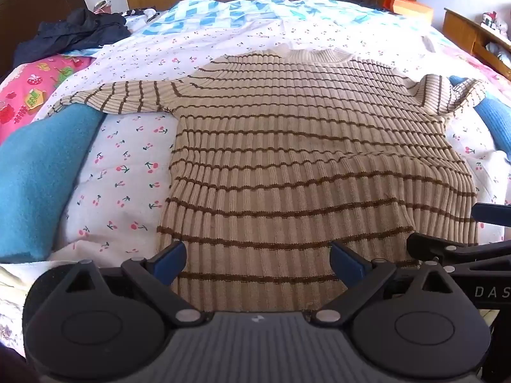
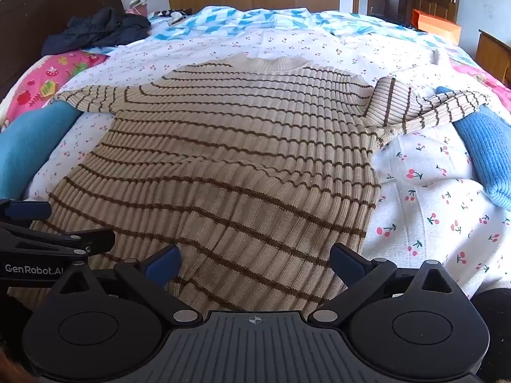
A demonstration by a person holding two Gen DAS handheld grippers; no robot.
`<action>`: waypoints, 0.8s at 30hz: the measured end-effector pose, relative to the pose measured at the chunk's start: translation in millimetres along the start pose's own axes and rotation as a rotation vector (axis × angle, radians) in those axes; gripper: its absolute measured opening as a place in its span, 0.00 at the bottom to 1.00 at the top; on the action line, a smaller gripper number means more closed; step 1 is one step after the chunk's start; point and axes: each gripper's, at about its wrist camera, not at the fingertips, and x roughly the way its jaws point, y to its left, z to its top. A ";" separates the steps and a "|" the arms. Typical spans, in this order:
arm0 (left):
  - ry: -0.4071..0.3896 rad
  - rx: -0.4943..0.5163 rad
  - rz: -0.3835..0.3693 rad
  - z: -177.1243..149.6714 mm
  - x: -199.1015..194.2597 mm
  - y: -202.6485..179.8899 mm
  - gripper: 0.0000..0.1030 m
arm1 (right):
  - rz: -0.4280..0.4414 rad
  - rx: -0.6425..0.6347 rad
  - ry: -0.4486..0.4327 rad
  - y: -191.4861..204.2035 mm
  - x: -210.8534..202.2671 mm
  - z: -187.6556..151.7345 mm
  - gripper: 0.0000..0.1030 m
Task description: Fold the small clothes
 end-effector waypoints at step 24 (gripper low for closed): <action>0.142 -0.036 -0.013 -1.3 24.1 -4.8 0.98 | -0.001 0.025 0.034 -5.3 3.6 -4.5 0.98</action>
